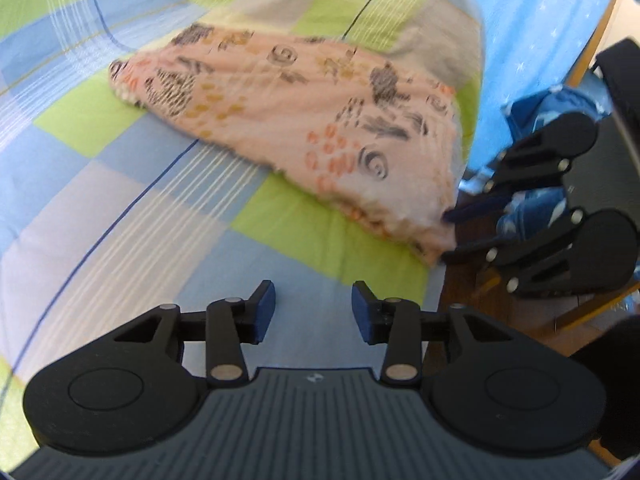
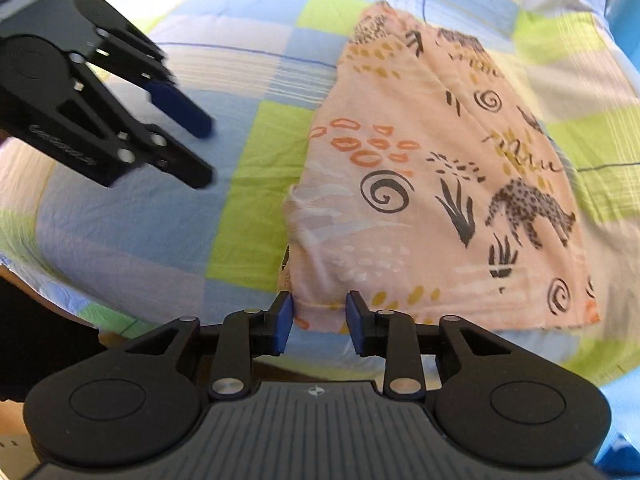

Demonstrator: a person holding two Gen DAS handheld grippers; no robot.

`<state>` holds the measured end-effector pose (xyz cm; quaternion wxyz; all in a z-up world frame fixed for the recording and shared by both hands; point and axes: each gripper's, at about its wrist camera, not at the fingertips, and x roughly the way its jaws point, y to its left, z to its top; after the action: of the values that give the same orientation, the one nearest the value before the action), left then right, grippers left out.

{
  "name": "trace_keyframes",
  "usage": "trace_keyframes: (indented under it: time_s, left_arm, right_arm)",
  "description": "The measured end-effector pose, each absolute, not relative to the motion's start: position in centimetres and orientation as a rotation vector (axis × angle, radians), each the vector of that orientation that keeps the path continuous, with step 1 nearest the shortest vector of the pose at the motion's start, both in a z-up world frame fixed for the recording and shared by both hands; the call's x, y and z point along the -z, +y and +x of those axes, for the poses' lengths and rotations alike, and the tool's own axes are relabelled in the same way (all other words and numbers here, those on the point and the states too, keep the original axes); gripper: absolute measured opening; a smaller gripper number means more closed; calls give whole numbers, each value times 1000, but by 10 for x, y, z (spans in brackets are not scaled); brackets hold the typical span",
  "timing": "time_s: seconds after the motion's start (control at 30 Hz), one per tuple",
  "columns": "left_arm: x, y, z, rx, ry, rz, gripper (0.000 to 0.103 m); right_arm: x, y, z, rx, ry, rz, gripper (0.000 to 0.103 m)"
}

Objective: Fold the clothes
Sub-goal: 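Fold the shorts over with both grippers and release onto the blanket, then move both grippers to the folded pink shorts edge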

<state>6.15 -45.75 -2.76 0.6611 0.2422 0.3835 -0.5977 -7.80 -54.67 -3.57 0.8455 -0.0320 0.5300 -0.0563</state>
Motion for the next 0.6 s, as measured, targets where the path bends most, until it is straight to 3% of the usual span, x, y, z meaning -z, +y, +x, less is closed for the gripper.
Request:
trace_keyframes:
  time_s: [0.17, 0.37, 0.6]
  left_arm:
    - [38, -461, 40, 1385, 703, 515, 50]
    - [43, -467, 25, 1414, 556, 449, 51]
    - [43, -467, 9, 1356, 469, 431, 51]
  right_arm:
    - [30, -561, -103, 120, 917, 85, 5]
    - [16, -586, -127, 160, 709, 274, 5]
    - [0, -576, -147, 236, 625, 225, 5]
